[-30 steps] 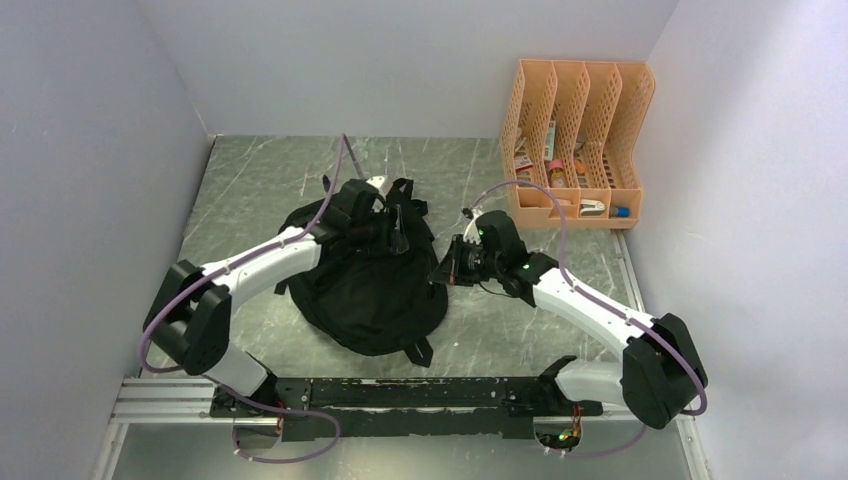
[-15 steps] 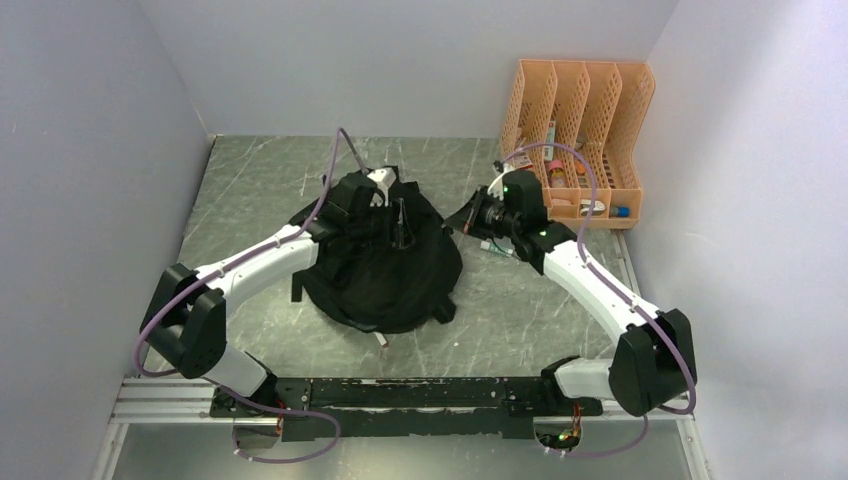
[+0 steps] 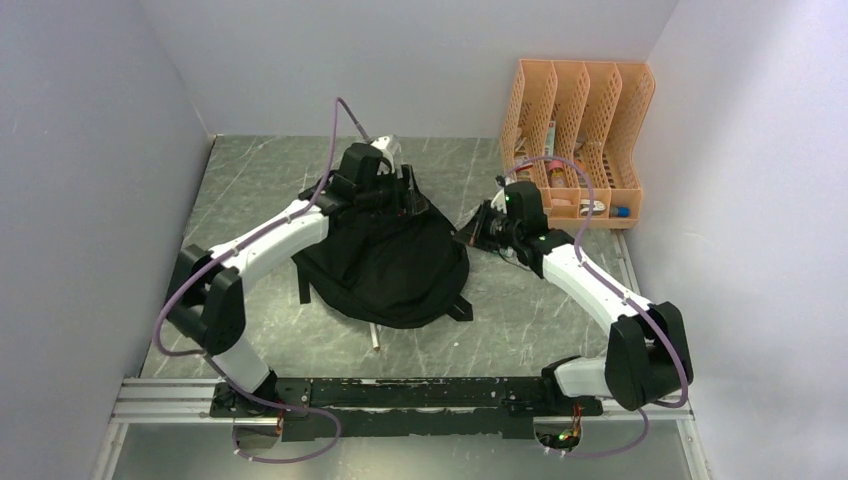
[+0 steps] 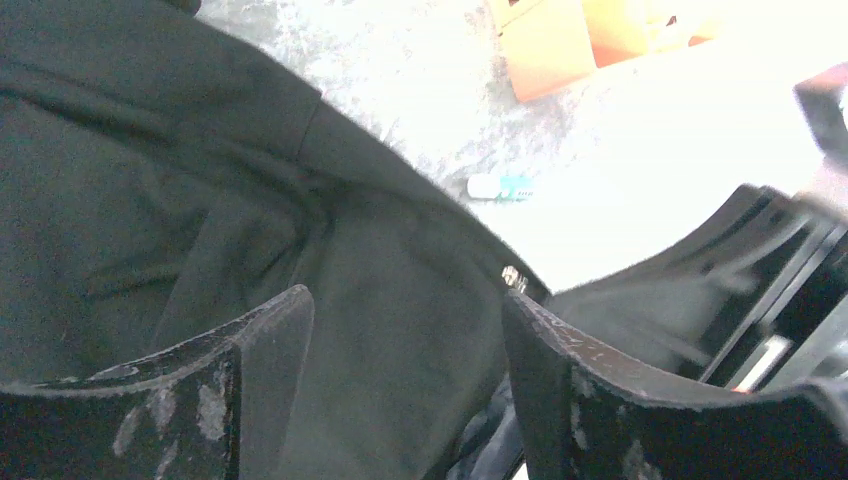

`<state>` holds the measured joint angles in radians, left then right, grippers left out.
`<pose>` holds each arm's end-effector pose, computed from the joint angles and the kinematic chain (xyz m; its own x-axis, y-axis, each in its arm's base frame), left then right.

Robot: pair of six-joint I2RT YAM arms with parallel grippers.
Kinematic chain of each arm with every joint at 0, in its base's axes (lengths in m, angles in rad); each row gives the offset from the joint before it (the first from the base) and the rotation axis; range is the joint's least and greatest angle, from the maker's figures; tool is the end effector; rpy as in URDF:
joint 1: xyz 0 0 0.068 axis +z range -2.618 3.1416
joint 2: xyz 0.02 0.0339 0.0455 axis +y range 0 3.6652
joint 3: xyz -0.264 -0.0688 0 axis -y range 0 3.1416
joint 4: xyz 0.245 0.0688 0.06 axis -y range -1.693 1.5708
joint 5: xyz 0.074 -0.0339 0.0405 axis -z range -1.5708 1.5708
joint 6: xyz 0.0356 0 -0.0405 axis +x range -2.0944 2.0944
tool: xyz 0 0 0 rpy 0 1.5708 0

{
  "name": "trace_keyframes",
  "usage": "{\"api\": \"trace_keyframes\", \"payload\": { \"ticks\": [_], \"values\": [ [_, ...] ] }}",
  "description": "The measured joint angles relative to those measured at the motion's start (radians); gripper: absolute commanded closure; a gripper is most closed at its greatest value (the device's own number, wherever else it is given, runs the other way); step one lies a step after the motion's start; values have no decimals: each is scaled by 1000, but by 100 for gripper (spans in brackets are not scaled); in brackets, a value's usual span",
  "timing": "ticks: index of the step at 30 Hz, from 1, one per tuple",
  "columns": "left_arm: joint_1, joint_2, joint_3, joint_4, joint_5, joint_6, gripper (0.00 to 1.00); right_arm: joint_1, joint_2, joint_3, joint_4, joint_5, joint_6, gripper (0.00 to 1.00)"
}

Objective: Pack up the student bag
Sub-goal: Zip the student bag at the center of the board.

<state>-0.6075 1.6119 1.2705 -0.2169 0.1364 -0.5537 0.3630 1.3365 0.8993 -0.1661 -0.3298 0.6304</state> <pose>0.3047 -0.2177 0.2939 -0.7171 -0.1359 -0.6835 0.3328 0.7949 -0.5073 0.2714 0.1154 0.2598 -0.7734 0.3028 -0.5569 -0.1601 0.7567 0.6338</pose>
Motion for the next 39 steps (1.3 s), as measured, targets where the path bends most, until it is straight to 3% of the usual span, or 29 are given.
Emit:
{"api": "trace_keyframes", "payload": {
  "ticks": [6,14,32,39],
  "values": [
    [-11,150,132,1,7,-69,18,-1,-42,-139,27,-3,-6,100],
    [-92,317,310,-92,-26,-123,18,-2,-69,-167,56,0,-14,100],
    [-178,332,312,-195,-111,-358,23,-2,-73,-176,74,4,-24,100],
    [-187,383,314,-195,-109,-362,33,-2,-73,-184,89,0,-26,100]
  ]
}}
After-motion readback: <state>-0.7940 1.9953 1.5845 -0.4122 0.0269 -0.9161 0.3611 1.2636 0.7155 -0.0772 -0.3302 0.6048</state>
